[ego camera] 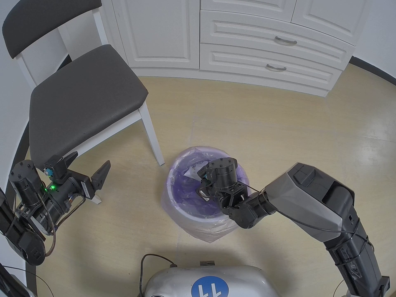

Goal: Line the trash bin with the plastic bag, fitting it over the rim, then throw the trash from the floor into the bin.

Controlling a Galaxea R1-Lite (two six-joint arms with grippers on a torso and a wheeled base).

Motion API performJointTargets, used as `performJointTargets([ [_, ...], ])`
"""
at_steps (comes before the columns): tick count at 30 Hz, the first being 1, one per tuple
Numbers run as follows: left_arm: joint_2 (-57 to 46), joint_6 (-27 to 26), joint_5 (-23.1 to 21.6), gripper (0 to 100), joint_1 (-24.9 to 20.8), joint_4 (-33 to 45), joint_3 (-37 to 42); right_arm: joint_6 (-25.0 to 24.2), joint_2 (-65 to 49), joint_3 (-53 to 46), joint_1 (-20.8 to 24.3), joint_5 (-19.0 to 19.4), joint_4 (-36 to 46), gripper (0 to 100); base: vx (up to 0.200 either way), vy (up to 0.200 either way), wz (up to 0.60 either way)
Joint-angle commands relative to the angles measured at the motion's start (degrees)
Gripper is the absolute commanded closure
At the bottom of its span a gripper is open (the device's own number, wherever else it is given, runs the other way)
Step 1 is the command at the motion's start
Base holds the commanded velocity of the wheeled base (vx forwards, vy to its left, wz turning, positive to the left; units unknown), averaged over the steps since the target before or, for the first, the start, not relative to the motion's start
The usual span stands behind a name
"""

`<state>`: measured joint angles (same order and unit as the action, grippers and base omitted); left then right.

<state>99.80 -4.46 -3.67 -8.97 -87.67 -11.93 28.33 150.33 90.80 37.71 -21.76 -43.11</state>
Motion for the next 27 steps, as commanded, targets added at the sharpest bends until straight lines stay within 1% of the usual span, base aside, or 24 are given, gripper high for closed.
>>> performJointTargets([
  [1, 0.1, 0.0, 0.0, 0, 0.0, 0.0, 0.0, 0.1, -0.2, -2.5, 0.2, 0.0, 0.0, 100, 0.0, 0.0, 0.0],
  [3, 0.1, 0.0, 0.0, 0, 0.0, 0.0, 0.1, 0.2, -1.8, -4.8, 0.5, 0.0, 0.2, 100, 0.0, 0.0, 0.0],
  [4, 0.1, 0.0, 0.0, 0, 0.0, 0.0, 0.1, 0.2, -2.8, -6.9, 0.7, 0.0, 1.3, 100, 0.0, 0.0, 0.0],
  [8, 0.0, 0.0, 0.0, 0, 0.0, 0.0, 0.1, 0.1, -5.8, -10.0, 0.8, 0.0, 6.7, 100, 0.0, 0.0, 0.0],
  [10, 0.0, 0.0, 0.0, 0, 0.0, 0.0, 0.1, 0.1, -6.2, -9.7, 0.8, 0.0, 8.9, 100, 0.0, 0.0, 0.0],
  [21, 0.0, 0.0, 0.0, 0, 0.0, 0.0, 0.1, 0.1, -5.9, -4.3, 0.8, -0.2, 9.7, 100, 0.0, 0.0, 0.0],
  [24, 0.0, -0.1, 0.0, 0, 0.0, 0.0, 0.1, 0.0, -5.7, -3.5, 0.9, -0.3, 11.8, 100, 0.0, 0.0, 0.0],
  [27, 0.0, 0.0, 0.0, 0, 0.0, 0.0, 0.1, 0.0, -5.4, -3.4, 0.9, -0.7, 12.3, 100, 0.0, 0.0, 0.0],
])
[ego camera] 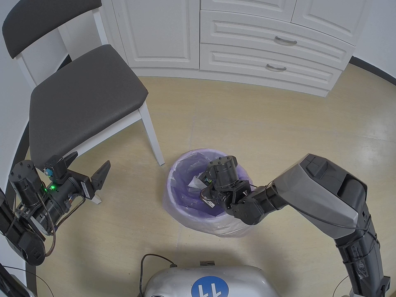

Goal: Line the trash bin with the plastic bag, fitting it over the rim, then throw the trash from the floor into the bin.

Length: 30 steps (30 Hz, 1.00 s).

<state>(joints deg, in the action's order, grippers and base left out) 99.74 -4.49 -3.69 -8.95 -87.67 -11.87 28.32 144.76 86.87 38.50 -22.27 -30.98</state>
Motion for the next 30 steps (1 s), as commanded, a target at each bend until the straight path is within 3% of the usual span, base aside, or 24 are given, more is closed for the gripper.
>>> performJointTargets([
  [1, 0.1, 0.0, 0.0, 0, 0.0, 0.0, 0.0, 0.0, 0.4, 0.6, 0.1, -0.1, 0.1, 100, 0.0, 0.0, 0.0],
  [13, 0.1, -0.1, 0.0, 0, 0.0, 0.0, 0.0, 0.1, 0.8, 0.7, 0.2, -0.7, 0.3, 100, 0.0, 0.0, 0.0],
  [14, 0.1, -0.1, 0.0, 0, 0.0, 0.0, 0.0, 0.2, 0.8, 0.6, 0.3, -0.7, 0.3, 0, 0.0, 0.0, 0.0],
  [30, -0.3, -0.1, 0.0, 0, 0.0, 0.0, 0.3, 0.0, -2.9, -0.4, 1.2, -0.7, 0.3, 0, 0.0, 0.0, 0.0],
])
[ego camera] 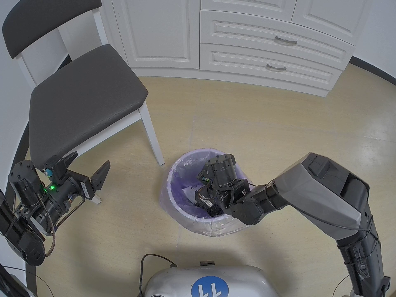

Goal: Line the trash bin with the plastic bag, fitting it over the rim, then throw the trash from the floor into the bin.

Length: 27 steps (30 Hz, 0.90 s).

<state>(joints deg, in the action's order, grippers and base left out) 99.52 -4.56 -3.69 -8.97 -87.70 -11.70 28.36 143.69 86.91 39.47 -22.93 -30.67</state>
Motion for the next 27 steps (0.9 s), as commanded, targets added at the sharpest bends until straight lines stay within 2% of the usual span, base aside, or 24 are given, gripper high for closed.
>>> performJointTargets([
  [1, 0.1, -0.1, 0.0, 0, -0.1, 0.0, 0.2, -0.1, -3.2, -1.2, 0.3, -0.2, -0.1, 0, 0.0, 0.0, 0.0],
  [5, 0.1, -0.1, 0.0, 0, -0.4, 0.0, 0.5, -0.1, -7.7, -3.4, 0.9, -2.0, -0.1, 0, 0.0, 0.0, 0.0],
  [9, 0.6, -0.1, 0.0, 0, -0.8, 0.0, 0.6, -0.2, -13.4, -7.5, 0.9, -2.2, -0.7, 0, 0.0, 0.0, 0.0],
  [15, 1.8, -0.2, 0.1, 0, -2.0, 0.0, 1.2, -4.6, -20.6, -16.1, 0.3, -2.4, -0.9, 0, 0.0, 0.0, 0.0],
  [16, 2.7, -0.3, 0.2, 0, -3.0, 0.0, 1.6, -7.4, -23.0, -20.5, -0.4, -3.3, -0.9, 0, 0.0, 0.0, 0.0],
  [18, 3.0, -0.3, 0.2, 0, -3.2, 0.0, 1.6, -8.0, -23.6, -21.9, -0.8, -4.0, -0.9, 0, 0.0, 0.0, 0.0],
  [19, 3.7, -0.3, 0.4, 0, -3.5, 0.0, 1.6, -9.4, -25.1, -26.7, -2.6, -5.5, -0.9, 0, 0.0, 0.0, 0.0],
  [23, 3.7, -0.3, 0.4, 0, -3.4, 0.0, 1.6, -9.7, -25.5, -33.7, -5.5, -5.1, -4.2, 0, 0.0, 0.0, 0.0],
  [27, 3.7, -0.3, 0.4, 0, -3.5, 0.0, 1.6, -9.4, -22.0, -35.0, -7.9, -4.9, -10.1, 0, 0.0, 0.0, 0.0],
])
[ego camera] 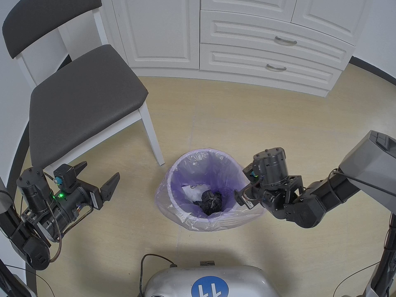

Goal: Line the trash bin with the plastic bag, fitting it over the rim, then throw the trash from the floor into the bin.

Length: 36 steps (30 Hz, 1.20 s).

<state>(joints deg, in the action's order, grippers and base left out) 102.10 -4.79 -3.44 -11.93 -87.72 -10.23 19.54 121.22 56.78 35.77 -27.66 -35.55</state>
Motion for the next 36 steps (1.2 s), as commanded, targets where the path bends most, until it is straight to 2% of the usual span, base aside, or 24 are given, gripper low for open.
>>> performJointTargets([
  [1, 1.1, 0.0, 0.1, 0, -0.5, 0.0, 0.1, -0.5, 1.6, -4.7, -4.9, -0.2, -6.8, 0, 0.0, 0.0, 0.0],
  [14, 1.4, 0.1, 0.0, 0, -0.5, 0.0, 0.1, -1.1, 9.4, -0.6, -9.6, 0.1, -9.0, 0, 0.0, 0.0, 0.0],
  [18, 2.5, 0.0, 0.0, 0, -0.5, 0.0, 0.1, -2.7, 14.4, 0.3, -10.3, 0.2, -13.1, 0, 0.0, 0.0, 0.0],
  [23, 3.8, 0.0, 0.0, 0, -0.5, 0.0, -0.1, -5.1, 19.3, 1.8, -10.7, 4.3, -16.7, 0, 0.0, 0.0, 0.0],
  [27, 5.0, 0.1, 0.0, 0, -0.6, -0.1, -0.1, -7.1, 21.3, 3.5, -11.1, 5.9, -16.6, 0, 0.0, 0.0, 0.0],
  [36, 10.4, 0.5, -0.1, 0, -2.0, -0.1, -1.0, -7.4, 25.3, 6.6, -12.7, 8.1, -15.9, 0, 0.0, 0.0, 0.0],
])
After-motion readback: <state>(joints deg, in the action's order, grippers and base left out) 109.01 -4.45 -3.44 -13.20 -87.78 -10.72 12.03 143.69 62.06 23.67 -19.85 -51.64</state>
